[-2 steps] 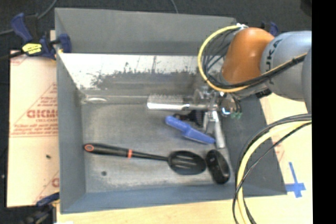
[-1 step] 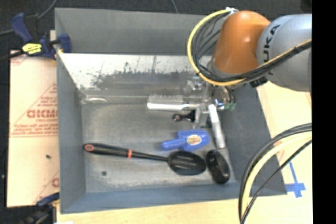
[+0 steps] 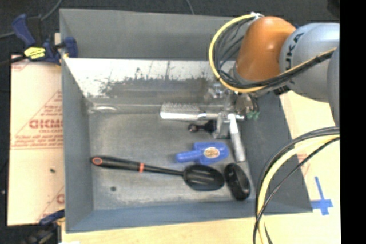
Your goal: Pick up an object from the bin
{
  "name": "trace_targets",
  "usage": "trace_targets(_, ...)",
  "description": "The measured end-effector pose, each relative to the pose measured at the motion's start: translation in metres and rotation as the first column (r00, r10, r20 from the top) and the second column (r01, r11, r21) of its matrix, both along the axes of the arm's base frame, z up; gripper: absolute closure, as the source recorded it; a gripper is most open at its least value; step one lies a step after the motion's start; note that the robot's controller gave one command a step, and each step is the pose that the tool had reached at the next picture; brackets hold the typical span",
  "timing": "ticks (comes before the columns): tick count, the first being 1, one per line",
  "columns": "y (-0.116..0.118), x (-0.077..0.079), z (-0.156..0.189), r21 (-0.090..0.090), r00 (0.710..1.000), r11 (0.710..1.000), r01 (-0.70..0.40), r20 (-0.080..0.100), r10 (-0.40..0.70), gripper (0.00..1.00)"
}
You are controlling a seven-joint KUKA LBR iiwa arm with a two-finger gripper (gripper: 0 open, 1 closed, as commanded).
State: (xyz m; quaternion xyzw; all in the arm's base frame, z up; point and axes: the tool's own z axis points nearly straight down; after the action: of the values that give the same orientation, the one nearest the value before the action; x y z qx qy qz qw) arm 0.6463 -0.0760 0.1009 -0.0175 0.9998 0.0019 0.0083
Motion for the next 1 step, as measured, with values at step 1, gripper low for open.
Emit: trace_targets(1,0.0026,0.0000,-0.0305,-0.001,0.989,0.990,0.144,-0.005,-0.144,0.00)
